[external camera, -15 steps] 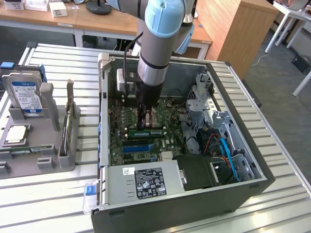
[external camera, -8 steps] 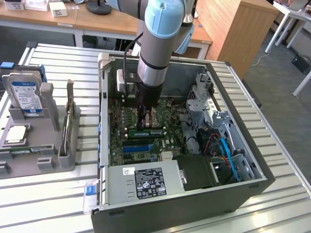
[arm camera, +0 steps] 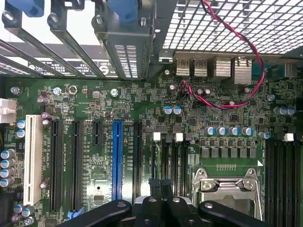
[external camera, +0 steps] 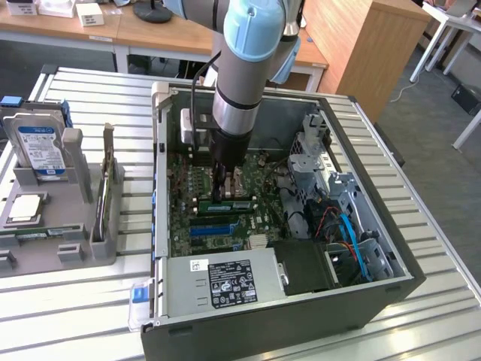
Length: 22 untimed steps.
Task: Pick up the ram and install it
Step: 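Press down the ram until it locks into place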
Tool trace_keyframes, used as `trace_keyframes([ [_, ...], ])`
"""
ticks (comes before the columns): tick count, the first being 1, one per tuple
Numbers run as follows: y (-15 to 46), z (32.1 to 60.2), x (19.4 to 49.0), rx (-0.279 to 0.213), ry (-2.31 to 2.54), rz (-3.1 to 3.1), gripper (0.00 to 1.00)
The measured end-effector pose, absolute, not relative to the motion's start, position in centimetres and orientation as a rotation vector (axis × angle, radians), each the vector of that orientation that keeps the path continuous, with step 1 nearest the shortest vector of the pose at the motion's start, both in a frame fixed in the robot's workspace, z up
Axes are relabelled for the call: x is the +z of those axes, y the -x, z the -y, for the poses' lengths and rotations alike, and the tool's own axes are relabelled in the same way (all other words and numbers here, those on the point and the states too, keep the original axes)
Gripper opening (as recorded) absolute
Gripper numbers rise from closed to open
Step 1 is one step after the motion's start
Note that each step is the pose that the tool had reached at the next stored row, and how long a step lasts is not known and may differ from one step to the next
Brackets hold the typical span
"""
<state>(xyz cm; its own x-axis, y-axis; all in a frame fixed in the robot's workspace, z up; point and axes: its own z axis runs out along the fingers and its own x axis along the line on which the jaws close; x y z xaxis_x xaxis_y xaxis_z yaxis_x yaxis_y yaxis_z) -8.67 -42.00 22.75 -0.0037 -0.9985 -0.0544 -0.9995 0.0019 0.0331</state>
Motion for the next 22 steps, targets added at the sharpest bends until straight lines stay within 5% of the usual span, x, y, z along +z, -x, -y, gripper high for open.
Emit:
trace_keyframes([
  [22, 8.67, 42.00, 22.47, 0.097, 2.207, -2.213, 0.11],
])
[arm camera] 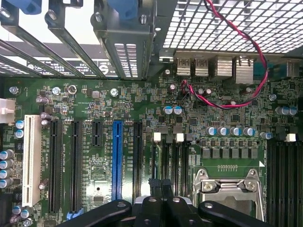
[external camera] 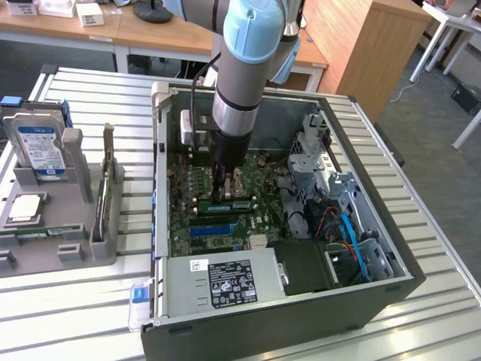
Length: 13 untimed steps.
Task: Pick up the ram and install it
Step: 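Press down the ram until it locks into place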
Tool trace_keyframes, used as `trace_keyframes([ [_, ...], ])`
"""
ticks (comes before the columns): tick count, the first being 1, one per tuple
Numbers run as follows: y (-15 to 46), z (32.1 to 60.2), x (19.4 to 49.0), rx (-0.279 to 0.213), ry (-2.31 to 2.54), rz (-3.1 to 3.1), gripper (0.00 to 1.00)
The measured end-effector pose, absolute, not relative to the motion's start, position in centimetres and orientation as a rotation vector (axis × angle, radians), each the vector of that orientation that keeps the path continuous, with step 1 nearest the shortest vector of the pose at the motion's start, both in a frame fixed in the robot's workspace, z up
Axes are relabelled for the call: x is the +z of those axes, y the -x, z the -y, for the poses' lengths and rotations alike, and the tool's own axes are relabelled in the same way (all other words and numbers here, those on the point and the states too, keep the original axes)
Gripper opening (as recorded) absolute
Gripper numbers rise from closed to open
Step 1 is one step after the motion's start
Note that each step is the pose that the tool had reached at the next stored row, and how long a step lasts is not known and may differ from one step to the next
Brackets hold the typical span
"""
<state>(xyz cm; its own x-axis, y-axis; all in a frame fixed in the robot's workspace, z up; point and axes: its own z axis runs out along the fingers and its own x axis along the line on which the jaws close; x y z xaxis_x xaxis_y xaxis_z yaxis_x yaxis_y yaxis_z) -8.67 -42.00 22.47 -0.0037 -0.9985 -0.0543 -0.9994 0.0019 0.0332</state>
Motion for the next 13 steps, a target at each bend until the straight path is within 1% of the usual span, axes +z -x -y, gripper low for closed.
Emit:
trace_keyframes([
  [13, 8.67, 42.00, 22.27, 0.097, 2.207, -2.213, 0.11],
])
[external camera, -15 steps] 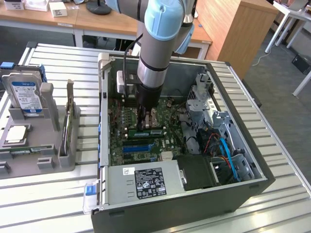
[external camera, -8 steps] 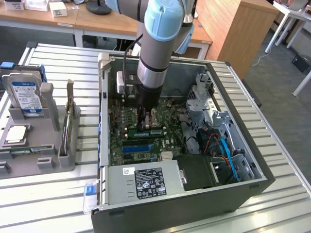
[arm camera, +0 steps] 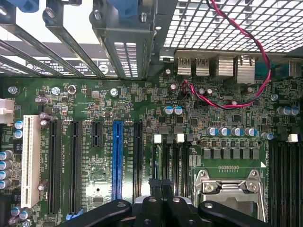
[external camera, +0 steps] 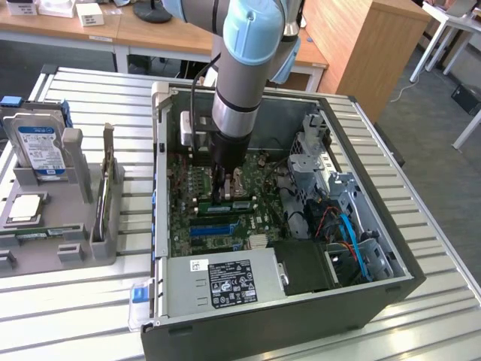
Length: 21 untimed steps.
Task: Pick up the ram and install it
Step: 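Press down the ram until it locks into place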
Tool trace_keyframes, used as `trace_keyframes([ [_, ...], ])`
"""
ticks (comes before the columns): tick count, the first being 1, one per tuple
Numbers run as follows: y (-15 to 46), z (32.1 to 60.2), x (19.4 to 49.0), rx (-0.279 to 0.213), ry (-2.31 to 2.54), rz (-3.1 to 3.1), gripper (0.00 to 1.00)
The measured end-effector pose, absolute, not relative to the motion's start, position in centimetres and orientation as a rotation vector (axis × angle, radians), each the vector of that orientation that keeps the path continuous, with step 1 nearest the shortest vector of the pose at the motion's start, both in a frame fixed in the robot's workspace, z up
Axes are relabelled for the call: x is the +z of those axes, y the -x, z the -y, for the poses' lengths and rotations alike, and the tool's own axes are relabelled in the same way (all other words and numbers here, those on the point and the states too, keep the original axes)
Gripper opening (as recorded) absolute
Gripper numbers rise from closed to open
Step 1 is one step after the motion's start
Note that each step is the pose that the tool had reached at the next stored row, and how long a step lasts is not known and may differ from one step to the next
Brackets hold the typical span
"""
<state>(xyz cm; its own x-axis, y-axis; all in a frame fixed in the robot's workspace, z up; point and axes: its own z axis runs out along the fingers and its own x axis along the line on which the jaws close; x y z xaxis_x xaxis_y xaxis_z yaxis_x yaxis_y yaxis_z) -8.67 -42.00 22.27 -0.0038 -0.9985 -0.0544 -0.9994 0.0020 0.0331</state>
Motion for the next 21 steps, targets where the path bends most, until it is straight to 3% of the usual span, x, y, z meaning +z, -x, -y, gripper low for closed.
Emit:
trace_keyframes([
  [21, 8.66, 41.99, 22.26, 0.097, 2.206, -2.212, 0.11],
])
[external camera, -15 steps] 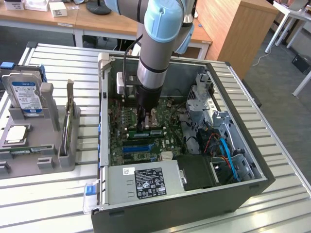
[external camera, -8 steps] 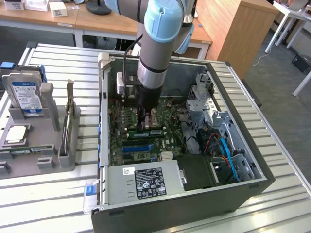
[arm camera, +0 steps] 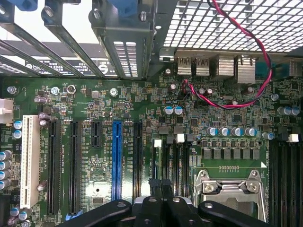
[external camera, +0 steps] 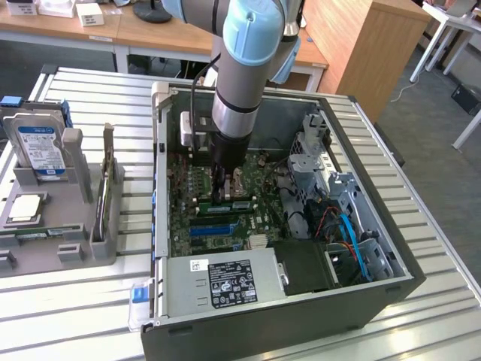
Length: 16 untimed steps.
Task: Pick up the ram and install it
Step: 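Press down the ram until it locks into place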
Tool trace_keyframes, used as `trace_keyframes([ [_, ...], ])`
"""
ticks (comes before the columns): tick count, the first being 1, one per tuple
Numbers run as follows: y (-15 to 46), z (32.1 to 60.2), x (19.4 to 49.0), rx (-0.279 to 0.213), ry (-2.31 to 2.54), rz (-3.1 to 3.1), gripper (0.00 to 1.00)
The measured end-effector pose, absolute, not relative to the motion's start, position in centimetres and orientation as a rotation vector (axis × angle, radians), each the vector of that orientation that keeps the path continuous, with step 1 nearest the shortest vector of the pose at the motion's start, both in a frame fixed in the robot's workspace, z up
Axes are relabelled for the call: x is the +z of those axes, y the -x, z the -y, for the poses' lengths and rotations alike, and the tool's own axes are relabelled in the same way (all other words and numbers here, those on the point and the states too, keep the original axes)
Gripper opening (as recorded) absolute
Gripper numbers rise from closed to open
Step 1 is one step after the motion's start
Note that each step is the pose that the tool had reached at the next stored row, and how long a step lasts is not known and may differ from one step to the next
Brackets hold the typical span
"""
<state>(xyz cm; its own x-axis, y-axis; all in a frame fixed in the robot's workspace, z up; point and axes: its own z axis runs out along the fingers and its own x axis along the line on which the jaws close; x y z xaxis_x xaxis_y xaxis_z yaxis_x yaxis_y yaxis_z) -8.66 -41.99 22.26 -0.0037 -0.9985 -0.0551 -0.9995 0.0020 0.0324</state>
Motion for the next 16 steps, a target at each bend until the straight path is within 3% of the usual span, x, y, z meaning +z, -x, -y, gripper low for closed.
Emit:
trace_keyframes([
  [12, 8.7, 42.0, 26.1, 0.096, 2.207, -2.213, 0.11],
  [16, 8.3, 42.0, 26.1, 0.096, 2.207, -2.214, 0.11],
])
